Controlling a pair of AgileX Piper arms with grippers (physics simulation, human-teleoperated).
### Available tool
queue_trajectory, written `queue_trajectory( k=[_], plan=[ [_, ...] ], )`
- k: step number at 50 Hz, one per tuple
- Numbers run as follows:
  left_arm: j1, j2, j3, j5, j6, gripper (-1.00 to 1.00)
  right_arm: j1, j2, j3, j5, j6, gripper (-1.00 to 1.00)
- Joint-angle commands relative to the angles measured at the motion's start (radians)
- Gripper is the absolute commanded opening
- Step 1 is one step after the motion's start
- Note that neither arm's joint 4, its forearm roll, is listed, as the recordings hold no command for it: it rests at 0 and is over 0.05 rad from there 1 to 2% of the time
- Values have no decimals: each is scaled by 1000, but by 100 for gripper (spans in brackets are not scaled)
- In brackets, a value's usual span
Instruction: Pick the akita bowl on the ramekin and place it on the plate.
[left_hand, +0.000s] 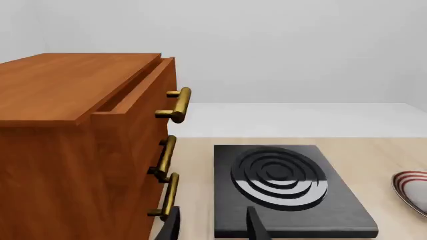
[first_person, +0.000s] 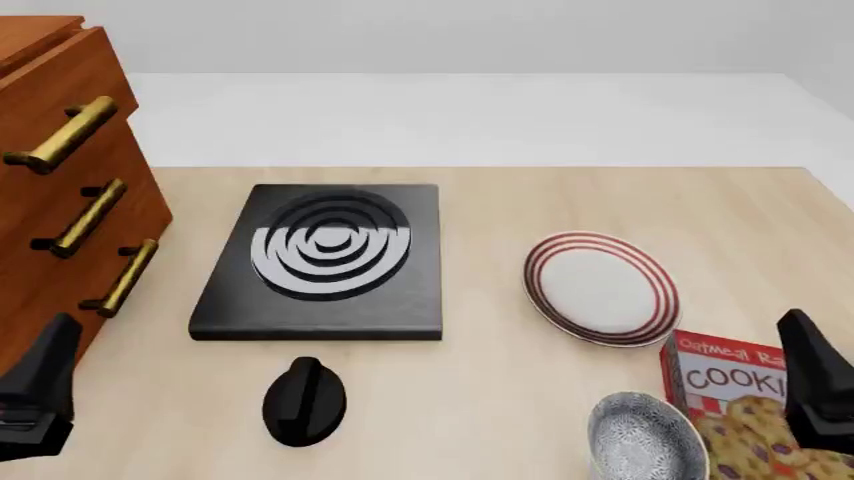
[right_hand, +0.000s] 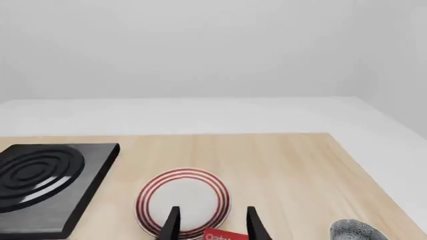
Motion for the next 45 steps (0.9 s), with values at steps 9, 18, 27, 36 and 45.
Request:
queue_trajectory(
  k=[9, 18, 27, 36, 45],
  plan=[
    [0, 5, -3, -1, 0, 100, 34, -16, 0, -7, -18, 100],
    [0, 6, -3, -1, 0, 100, 52, 35, -79, 24, -33, 100],
    [0, 6, -3, -1, 0, 100, 87, 50, -150, 112, -45, 100],
    [0, 5, -3, -1, 0, 100, 98, 89, -242, 225, -29, 100],
    [0, 5, -3, -1, 0, 100, 194, 214, -304, 332, -95, 100]
  ],
)
